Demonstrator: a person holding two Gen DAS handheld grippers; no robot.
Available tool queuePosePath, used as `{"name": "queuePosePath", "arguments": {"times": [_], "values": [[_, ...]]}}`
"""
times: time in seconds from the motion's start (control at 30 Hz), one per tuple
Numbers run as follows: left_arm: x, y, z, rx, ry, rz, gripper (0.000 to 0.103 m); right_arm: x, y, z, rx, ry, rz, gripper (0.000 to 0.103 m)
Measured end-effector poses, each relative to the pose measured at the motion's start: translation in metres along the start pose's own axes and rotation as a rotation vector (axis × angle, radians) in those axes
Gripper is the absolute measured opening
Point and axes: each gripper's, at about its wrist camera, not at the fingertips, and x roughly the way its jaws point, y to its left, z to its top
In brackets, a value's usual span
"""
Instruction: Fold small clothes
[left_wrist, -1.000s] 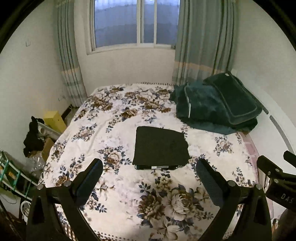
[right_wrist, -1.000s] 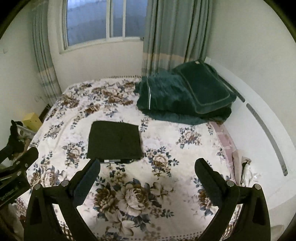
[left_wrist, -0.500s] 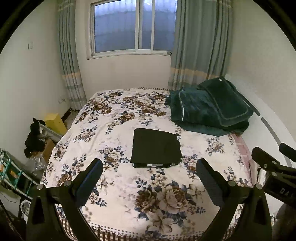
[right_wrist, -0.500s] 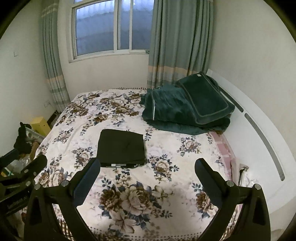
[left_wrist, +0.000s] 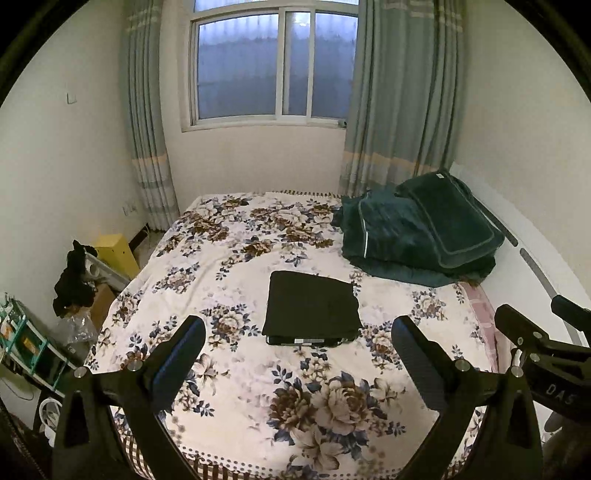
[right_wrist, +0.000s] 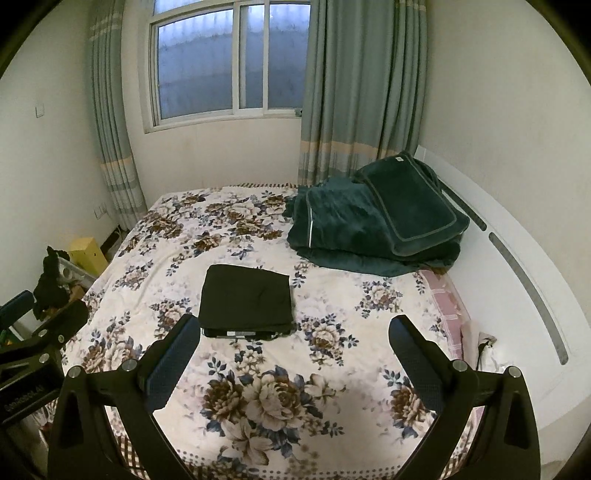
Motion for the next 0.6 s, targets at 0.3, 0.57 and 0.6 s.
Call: {"name": "queuePosePath", "arguments": {"times": [0.3,0.57,0.6], "values": [[-0.0031,-0.0005,0.0022,0.003,-0.005,0.001,0.103,-0.0061,-0.0021,0.0012,0.0,-0.006,0.006,0.103],[-0.0051,-0.0019,0.0057,0.007,-0.016,0.014,0.103,-0.0107,-0.0006,-0.0015,0.003,-0.008,0.005,0.103],[-0.005,-0.002,0.0063,0.008,-0.016,0.015,0.103,-0.0108,-0.0008,-0.0006,0.002,-0.008,0.007,0.103]]}}
